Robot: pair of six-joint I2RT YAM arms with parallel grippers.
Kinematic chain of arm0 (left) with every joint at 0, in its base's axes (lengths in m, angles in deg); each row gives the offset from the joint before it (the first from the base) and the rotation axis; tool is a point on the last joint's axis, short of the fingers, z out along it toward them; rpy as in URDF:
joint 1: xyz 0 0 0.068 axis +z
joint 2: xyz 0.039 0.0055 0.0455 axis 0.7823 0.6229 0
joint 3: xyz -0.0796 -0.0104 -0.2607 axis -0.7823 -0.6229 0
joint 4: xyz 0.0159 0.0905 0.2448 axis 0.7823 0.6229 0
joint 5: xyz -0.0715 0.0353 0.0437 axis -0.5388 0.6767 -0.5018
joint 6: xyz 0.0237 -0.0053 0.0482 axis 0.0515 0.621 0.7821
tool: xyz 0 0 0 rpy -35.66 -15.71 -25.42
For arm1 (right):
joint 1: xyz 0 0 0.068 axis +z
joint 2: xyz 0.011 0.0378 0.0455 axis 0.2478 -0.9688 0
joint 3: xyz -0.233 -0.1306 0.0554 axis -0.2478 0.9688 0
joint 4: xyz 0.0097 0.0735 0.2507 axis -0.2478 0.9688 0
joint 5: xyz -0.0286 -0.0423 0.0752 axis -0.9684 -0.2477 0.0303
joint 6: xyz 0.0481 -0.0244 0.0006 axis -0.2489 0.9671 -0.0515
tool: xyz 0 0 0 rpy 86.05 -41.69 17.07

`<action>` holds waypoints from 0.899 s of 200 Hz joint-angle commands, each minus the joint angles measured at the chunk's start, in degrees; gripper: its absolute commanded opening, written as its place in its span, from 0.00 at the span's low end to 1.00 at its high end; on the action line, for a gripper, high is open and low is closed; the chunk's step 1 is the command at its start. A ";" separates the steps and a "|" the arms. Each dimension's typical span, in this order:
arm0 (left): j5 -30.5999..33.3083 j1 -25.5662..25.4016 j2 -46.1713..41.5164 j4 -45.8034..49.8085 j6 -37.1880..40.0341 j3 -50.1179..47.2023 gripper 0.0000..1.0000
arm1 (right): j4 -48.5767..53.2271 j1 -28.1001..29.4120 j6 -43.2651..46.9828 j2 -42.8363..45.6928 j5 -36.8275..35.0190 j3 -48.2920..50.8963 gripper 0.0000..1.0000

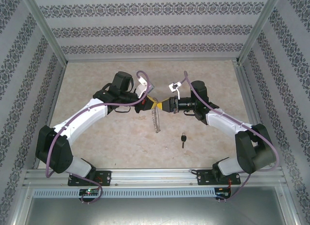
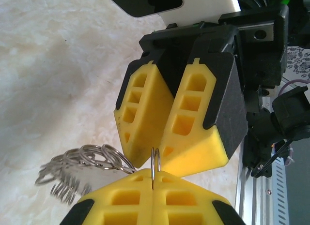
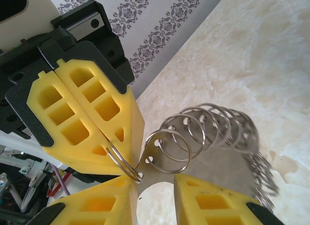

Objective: Put the keys on the keyring

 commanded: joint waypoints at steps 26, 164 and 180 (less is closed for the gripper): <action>-4.51 0.30 -0.55 1.14 0.72 2.51 0.00 | -2.89 0.41 -0.60 1.46 1.06 -1.41 0.27; -5.79 0.32 0.90 3.78 2.04 3.36 0.00 | -2.53 -1.49 0.28 3.46 2.48 -1.00 0.34; -5.91 0.30 1.08 4.13 2.23 3.47 0.00 | -2.29 -1.78 0.70 3.99 2.85 -0.74 0.37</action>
